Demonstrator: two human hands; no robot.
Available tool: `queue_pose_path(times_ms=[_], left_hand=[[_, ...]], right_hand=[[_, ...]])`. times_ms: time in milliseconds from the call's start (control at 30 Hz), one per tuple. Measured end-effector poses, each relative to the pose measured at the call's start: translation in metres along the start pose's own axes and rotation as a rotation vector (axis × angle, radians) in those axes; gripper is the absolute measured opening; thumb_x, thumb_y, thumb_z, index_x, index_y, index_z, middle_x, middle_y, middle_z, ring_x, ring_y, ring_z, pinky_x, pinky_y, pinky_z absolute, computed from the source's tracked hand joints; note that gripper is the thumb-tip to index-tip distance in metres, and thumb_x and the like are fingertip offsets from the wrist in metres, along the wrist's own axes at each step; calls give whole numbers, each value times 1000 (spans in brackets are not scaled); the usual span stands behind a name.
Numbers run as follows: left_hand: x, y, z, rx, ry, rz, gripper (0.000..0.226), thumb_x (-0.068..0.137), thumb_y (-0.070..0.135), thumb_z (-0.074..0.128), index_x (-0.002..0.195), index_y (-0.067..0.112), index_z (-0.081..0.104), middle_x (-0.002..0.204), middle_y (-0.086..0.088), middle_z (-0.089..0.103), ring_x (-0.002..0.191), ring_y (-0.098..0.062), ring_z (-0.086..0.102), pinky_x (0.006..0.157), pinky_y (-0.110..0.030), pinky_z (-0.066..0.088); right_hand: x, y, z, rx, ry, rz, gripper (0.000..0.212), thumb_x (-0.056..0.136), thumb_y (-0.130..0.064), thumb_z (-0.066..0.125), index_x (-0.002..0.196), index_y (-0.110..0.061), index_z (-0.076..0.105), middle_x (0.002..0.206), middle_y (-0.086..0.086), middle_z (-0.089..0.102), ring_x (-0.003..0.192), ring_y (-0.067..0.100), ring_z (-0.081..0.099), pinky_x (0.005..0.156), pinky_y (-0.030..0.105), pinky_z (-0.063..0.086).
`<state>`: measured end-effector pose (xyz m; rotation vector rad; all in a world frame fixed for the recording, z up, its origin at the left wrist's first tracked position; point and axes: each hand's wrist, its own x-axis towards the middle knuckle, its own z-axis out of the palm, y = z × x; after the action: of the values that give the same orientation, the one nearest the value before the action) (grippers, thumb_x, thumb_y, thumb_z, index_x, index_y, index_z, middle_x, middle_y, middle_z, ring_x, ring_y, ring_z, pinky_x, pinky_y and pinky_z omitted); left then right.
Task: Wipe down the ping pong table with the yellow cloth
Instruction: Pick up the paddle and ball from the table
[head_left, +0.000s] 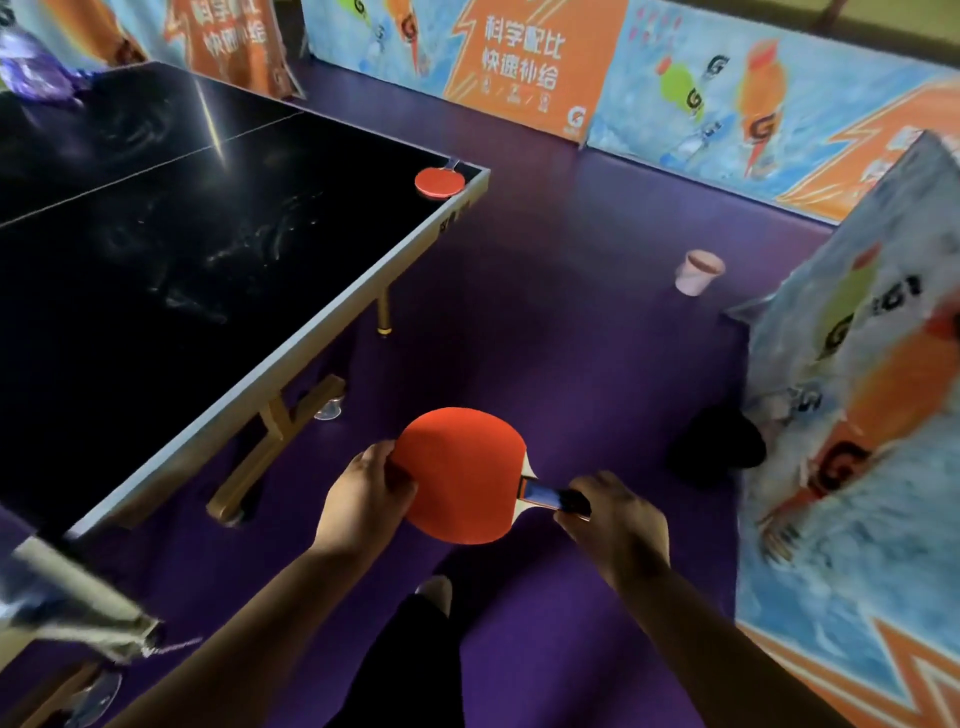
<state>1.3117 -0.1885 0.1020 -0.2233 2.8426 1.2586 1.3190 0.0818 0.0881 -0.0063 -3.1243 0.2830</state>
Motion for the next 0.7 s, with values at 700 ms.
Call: queue_pose_path(times_ms=[700], left_hand=[[432, 156, 127, 186, -193, 78, 106, 74, 34, 77, 150, 14, 6, 138, -10, 35, 117, -25, 50, 86, -31, 47]], right_hand=[[455, 145, -18, -23, 77, -86, 17, 74, -25, 81, 81, -16, 67, 77, -3, 59, 55, 21, 60, 45, 27, 36]])
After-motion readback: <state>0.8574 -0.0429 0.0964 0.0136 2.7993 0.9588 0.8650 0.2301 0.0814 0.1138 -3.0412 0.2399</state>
